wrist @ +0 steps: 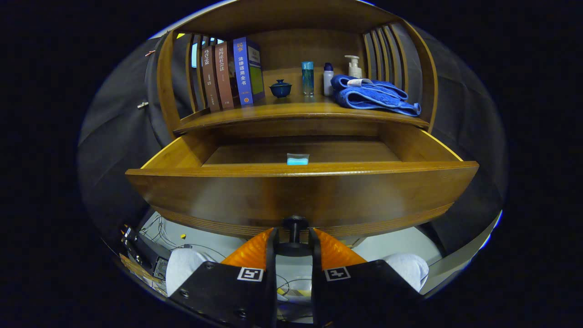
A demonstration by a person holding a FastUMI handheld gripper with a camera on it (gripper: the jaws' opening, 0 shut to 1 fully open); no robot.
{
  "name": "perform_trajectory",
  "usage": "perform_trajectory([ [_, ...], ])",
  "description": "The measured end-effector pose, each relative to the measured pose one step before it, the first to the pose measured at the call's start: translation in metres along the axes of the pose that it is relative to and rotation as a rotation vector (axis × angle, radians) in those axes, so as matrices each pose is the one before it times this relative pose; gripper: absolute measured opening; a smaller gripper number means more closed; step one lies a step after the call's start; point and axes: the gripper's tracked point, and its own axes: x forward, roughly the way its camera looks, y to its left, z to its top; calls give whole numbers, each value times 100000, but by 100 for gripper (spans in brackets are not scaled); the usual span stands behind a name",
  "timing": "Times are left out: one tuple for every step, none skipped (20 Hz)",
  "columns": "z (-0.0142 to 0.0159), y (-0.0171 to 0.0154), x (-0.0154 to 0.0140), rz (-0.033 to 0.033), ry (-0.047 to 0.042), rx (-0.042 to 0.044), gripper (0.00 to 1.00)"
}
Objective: Pull open the drawer, take out the items inside it, and place them on the countertop above the cabinet.
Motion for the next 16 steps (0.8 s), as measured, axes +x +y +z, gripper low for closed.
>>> perform_trajectory([
  [-476,29,-514,252,489,343,34],
  [-419,-38,-437,90,598,310,34],
  [-411,8,-490,16,432,542,34],
  [-416,14,-370,-140,561,-5,34],
  [-365,4,-203,-37,560,177,34],
  [-509,134,-171,253,998,273,34],
  [-406,94,-113,142,1098,442,34],
  [-351,91,-32,167,1272,137,34],
  [256,114,170,-102,-1133,217,34],
  [-258,-63,-78,-79,263,-362,34],
  [140,-85,-104,-248,79,-179,34],
  [-64,35,37,-101,107,125,34],
  [-137,11,50,-37,417,83,34],
  [109,27,-11,-270,344,85,37],
  [256,-235,-258,-1368,-870,-128,43],
  [571,-234,-487,-1266,-2140,-420,57],
])
